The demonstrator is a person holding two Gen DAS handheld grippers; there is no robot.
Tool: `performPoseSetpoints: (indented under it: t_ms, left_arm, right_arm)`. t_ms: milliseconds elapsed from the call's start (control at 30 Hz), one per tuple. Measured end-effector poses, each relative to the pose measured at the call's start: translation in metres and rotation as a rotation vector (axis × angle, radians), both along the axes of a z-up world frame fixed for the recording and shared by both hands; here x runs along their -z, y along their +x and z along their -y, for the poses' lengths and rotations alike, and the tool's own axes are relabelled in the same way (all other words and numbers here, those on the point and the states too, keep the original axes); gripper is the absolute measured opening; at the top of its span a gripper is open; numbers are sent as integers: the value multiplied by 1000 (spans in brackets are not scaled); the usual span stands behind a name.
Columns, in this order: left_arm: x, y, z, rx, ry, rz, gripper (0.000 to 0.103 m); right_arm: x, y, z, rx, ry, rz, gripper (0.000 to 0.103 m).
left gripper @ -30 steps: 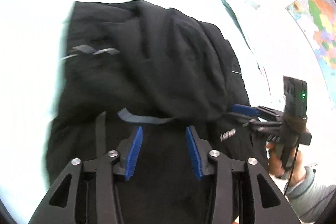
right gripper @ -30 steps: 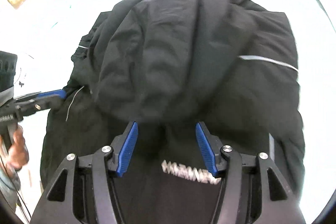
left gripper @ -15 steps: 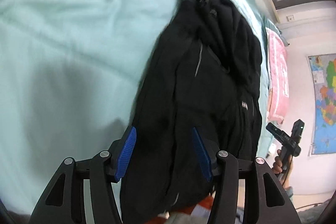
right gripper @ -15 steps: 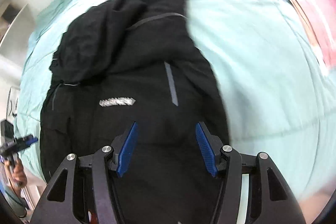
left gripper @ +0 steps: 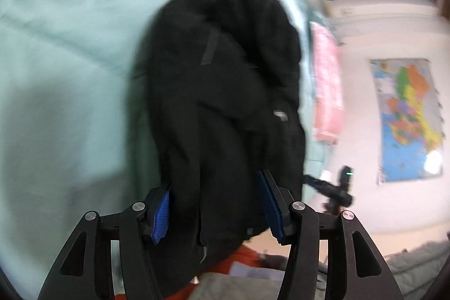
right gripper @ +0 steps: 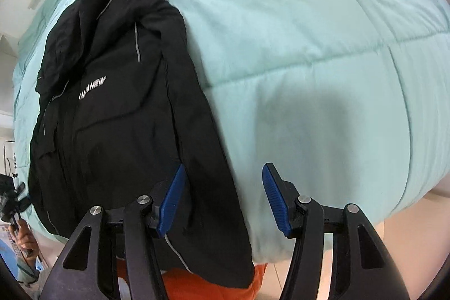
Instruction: Fold large clothes
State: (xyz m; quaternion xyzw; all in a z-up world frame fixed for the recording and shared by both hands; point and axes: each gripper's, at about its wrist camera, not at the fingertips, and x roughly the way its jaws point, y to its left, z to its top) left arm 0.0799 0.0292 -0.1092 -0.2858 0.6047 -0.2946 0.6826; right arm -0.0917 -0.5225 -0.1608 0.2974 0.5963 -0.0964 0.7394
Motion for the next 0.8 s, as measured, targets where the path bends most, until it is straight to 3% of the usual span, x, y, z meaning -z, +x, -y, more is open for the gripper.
performPoseSetpoints:
  t_ms: [100,233,267,300,367,433,467,533,600,733,800]
  left_arm:
    - [6,5,8,7,17,-21,57]
    - [28,2,9,11,120,-88,57]
    - [32,0,10,18,136,-104,57]
    - [32,-2,11,24,133,-106,57]
    - [20,-5,12,36,78,-88,57]
    - [-5,-5,14,45,-54,-33,57]
    - [-18,-5,16,49,-112,-5,57]
    - [-26,-3,18,61,-148,12,57]
    - [-14,-4,24,74,-92,-26,57]
    - [26,-25,28,121,93,-147,57]
    - [37,-35,29,119,165,-178,56]
  right_arm:
    - [11,-6,-1,0,46,-20,60]
    - [28,-11,-8,-3,94,-48,58]
    - [30,-14,-10,-1,134,-41,52]
    - [30,-16,-12,-6,163,-29,38]
    - [15,-19,-19,-36,140,-4,34]
    - [-3,-23,-22,-56,138,44,34]
    - [-9,-26,-21,-57,174,79,34]
    - [-11,-33,-19,-36,314,157,34]
    - [2,-36,-25,-42,347,125,34]
    - [48,-49,-51,-77,365,-41,34]
    - [55,-56,-56,-53,365,-43,34]
